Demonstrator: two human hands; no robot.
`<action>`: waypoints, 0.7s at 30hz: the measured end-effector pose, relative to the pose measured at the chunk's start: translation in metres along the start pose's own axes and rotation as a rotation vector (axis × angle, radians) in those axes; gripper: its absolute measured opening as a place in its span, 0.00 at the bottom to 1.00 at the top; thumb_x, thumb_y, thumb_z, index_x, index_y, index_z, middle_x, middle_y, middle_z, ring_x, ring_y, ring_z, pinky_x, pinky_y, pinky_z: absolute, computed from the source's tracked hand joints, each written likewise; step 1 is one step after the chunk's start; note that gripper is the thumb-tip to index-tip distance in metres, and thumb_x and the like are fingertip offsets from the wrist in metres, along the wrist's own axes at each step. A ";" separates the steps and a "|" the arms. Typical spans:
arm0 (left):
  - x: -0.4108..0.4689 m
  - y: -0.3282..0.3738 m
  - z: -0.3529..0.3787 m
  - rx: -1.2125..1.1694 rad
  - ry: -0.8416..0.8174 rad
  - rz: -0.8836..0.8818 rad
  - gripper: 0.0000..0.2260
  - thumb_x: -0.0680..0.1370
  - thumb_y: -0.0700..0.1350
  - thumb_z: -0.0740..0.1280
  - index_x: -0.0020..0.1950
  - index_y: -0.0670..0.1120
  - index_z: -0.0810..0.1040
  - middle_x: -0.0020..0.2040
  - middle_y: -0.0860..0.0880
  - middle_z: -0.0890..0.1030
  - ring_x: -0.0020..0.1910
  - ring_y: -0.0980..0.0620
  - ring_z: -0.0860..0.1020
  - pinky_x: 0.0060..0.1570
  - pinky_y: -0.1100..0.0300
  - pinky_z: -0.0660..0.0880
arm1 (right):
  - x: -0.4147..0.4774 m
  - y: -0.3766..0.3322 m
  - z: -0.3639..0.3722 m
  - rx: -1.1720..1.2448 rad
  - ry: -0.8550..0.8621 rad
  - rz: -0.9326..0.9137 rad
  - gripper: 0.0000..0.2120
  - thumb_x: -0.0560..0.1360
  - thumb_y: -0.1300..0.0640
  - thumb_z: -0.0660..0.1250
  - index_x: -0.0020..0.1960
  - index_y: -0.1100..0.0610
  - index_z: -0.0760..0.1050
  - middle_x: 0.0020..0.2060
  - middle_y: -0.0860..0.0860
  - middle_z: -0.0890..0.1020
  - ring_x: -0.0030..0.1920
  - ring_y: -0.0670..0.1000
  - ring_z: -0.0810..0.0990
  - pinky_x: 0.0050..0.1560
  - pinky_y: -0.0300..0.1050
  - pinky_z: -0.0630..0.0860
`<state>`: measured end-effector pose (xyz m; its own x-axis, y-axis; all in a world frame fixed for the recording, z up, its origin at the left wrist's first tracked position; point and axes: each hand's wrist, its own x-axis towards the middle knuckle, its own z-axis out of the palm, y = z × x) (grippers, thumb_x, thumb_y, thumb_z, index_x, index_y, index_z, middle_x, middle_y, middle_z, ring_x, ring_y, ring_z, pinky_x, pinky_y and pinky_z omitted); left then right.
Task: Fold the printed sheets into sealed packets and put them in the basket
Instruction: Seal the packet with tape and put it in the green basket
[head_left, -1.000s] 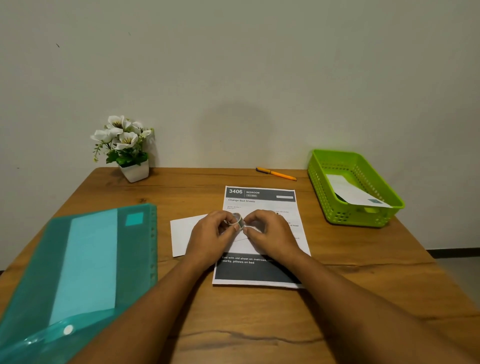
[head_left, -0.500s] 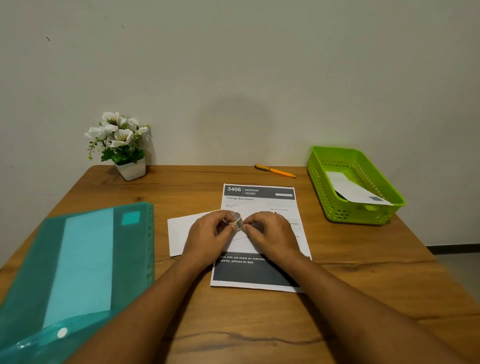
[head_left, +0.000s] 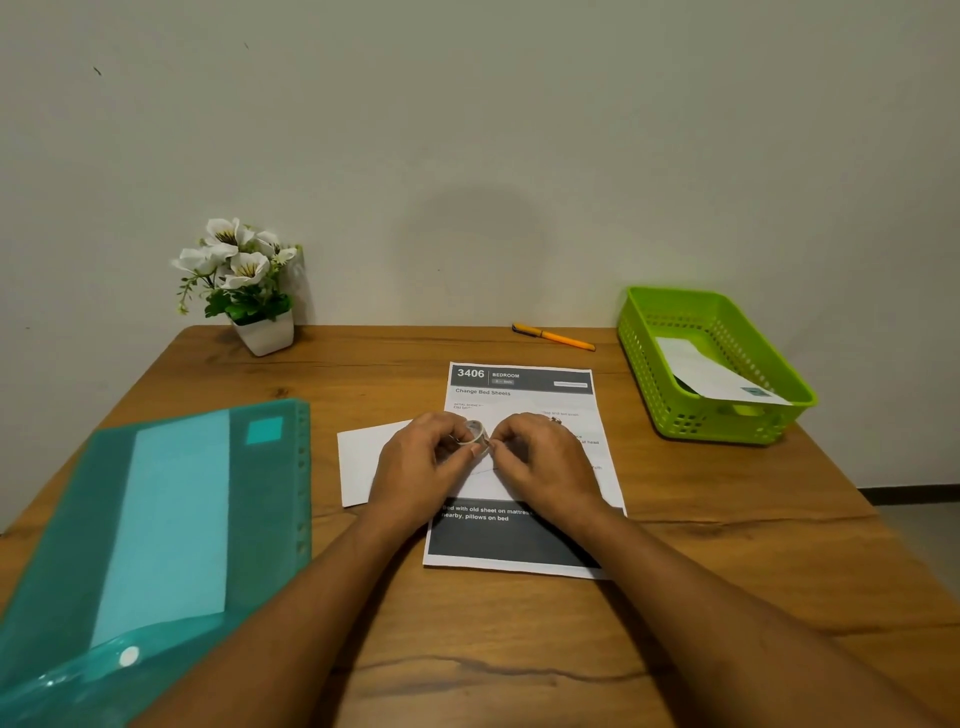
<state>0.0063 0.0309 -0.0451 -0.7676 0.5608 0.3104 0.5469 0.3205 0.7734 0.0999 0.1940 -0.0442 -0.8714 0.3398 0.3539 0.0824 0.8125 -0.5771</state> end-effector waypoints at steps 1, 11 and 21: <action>0.000 0.001 0.000 0.004 0.002 0.006 0.04 0.76 0.52 0.76 0.47 0.54 0.83 0.52 0.59 0.82 0.47 0.59 0.81 0.45 0.63 0.77 | 0.000 0.001 0.001 0.013 0.003 0.004 0.02 0.78 0.53 0.69 0.48 0.49 0.81 0.43 0.43 0.82 0.44 0.46 0.79 0.45 0.48 0.79; 0.000 -0.001 0.000 -0.021 0.014 0.002 0.04 0.76 0.52 0.75 0.45 0.55 0.82 0.49 0.59 0.83 0.46 0.58 0.81 0.45 0.63 0.77 | 0.002 0.006 0.002 0.129 0.087 0.056 0.04 0.78 0.55 0.70 0.44 0.50 0.78 0.40 0.43 0.82 0.43 0.46 0.79 0.42 0.49 0.79; 0.001 -0.003 0.000 -0.044 0.013 -0.004 0.04 0.75 0.44 0.75 0.45 0.52 0.82 0.51 0.59 0.84 0.47 0.58 0.81 0.47 0.60 0.78 | 0.004 0.012 0.003 0.220 0.160 0.160 0.07 0.78 0.55 0.71 0.42 0.50 0.78 0.38 0.44 0.82 0.41 0.44 0.79 0.40 0.43 0.74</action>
<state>0.0040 0.0304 -0.0473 -0.7740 0.5497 0.3143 0.5290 0.2885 0.7981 0.0957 0.2032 -0.0520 -0.7674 0.5392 0.3470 0.0905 0.6268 -0.7739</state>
